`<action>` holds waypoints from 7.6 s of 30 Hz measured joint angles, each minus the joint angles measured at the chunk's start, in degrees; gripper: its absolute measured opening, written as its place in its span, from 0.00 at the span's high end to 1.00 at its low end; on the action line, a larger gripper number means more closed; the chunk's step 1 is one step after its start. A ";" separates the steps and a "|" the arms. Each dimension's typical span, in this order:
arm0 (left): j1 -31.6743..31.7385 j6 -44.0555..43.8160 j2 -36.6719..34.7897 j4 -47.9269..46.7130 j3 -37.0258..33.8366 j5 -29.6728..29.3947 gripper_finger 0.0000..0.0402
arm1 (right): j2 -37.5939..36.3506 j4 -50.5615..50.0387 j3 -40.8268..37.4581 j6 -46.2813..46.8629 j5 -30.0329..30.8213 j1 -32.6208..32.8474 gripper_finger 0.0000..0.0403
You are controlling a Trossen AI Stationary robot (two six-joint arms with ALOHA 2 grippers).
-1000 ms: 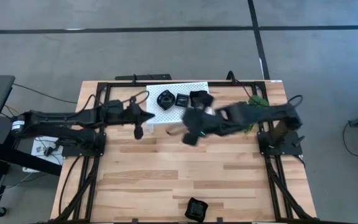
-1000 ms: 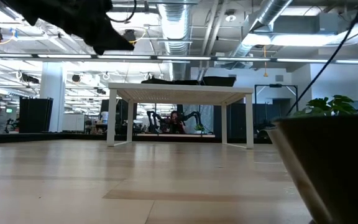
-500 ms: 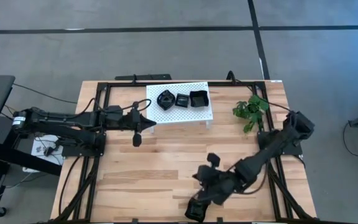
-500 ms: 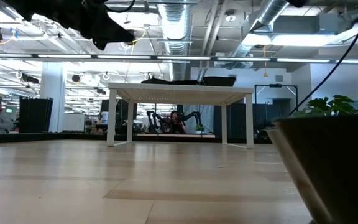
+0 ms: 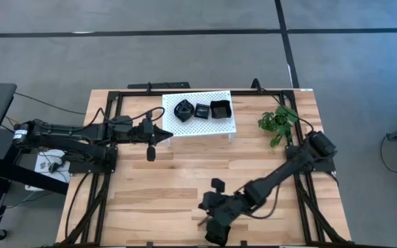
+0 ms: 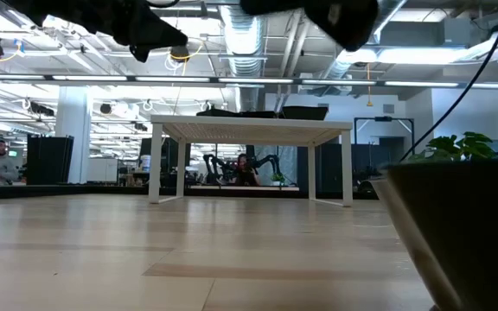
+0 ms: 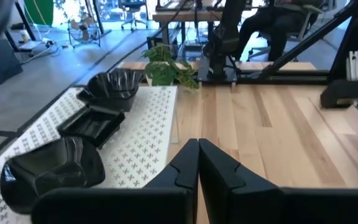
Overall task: Pick & Place Mini shaped plates
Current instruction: Stack the distorted square plate on top of the distorted square plate on the shelf, then return to Home Position
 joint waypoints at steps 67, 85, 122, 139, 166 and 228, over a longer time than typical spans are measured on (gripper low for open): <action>0.02 -0.44 -0.04 3.71 0.02 0.02 0.97 | 9.85 -12.67 -0.07 19.54 -30.84 0.93 0.79; 0.02 -0.83 0.04 4.19 0.02 0.02 0.97 | 2.79 -39.60 10.47 1.28 -26.51 -4.95 0.99; 0.00 -6.64 0.07 4.53 0.02 0.04 0.97 | -9.79 -52.86 18.10 8.60 -21.38 -60.37 1.00; 0.00 -6.91 0.07 4.12 0.02 0.04 0.97 | -9.61 -55.06 18.12 12.10 -22.89 -60.02 0.84; -0.09 -9.64 -11.19 0.77 0.00 0.04 0.97 | -29.59 -60.38 24.41 -23.45 -12.15 -40.02 0.80; -0.07 -8.35 -50.66 9.72 -31.69 3.87 0.97 | -107.31 16.52 -77.61 -30.53 -21.29 -18.06 0.81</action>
